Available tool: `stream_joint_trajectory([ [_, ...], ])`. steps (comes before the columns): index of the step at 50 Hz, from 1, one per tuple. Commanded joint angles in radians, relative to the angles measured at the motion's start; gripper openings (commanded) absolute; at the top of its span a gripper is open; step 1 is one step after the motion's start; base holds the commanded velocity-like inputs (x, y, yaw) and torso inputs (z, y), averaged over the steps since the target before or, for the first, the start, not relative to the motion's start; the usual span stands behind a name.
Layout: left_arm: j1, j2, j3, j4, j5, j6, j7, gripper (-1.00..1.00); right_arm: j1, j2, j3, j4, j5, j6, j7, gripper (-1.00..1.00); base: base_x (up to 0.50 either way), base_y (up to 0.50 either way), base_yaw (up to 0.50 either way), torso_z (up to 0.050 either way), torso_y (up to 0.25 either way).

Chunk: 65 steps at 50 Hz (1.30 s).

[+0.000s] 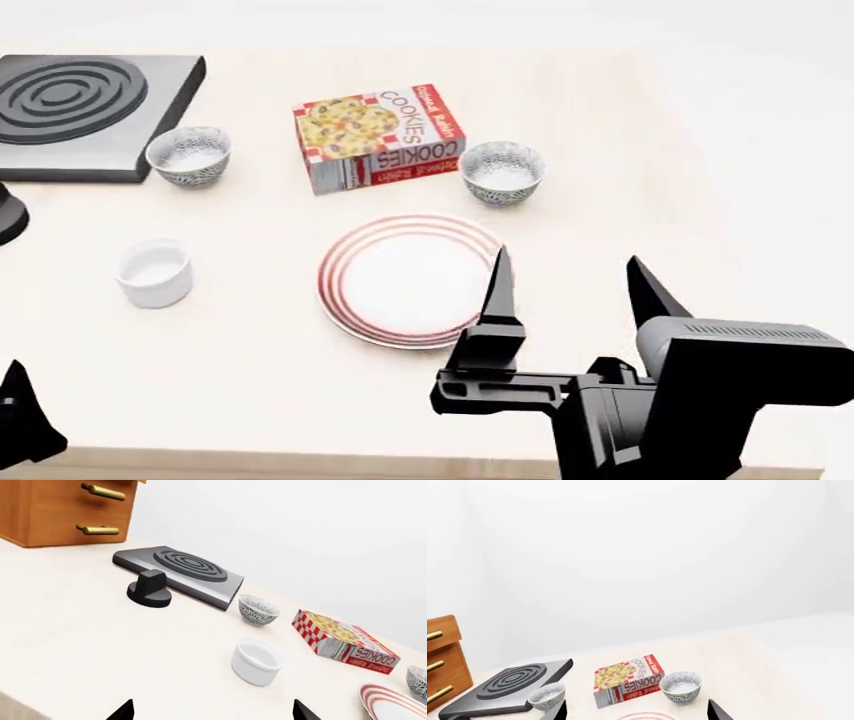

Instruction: Pick the akita bowl next to the plate and place it on the plate.

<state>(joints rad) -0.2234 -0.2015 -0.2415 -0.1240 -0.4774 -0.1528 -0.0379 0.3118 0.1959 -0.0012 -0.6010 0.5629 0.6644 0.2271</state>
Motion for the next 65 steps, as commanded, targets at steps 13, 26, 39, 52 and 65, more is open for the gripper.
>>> stream_joint_trajectory([
  [13, -0.001, -0.006, 0.008, -0.006, -0.009, 0.007, -0.005, 1.0, 0.006, 0.021, -0.03, 0.013, -0.005, -0.001, 0.008, 1.0, 0.0, -0.1, 0.0, 0.0, 0.0],
  [26, -0.003, -0.009, 0.013, -0.008, -0.014, 0.006, -0.01, 1.0, 0.006, 0.032, -0.047, 0.014, -0.005, -0.004, 0.007, 1.0, 0.47, 0.0, 0.0, 0.0, 0.0],
  [39, -0.001, -0.012, 0.017, -0.007, -0.021, 0.004, -0.015, 1.0, 0.004, 0.038, -0.052, 0.018, -0.001, -0.013, 0.009, 1.0, 0.5, 0.0, 0.0, 0.0, 0.0],
  [52, 0.0, -0.016, 0.021, -0.012, -0.027, 0.009, -0.014, 1.0, 0.005, 0.044, -0.057, 0.015, 0.005, -0.012, 0.018, 1.0, 0.5, 0.0, 0.0, 0.0, 0.0],
  [65, 0.0, -0.02, 0.026, -0.008, -0.031, 0.008, -0.02, 1.0, 0.004, 0.049, -0.058, 0.016, 0.012, -0.016, 0.023, 1.0, 0.5, 0.0, 0.0, 0.0, 0.001],
])
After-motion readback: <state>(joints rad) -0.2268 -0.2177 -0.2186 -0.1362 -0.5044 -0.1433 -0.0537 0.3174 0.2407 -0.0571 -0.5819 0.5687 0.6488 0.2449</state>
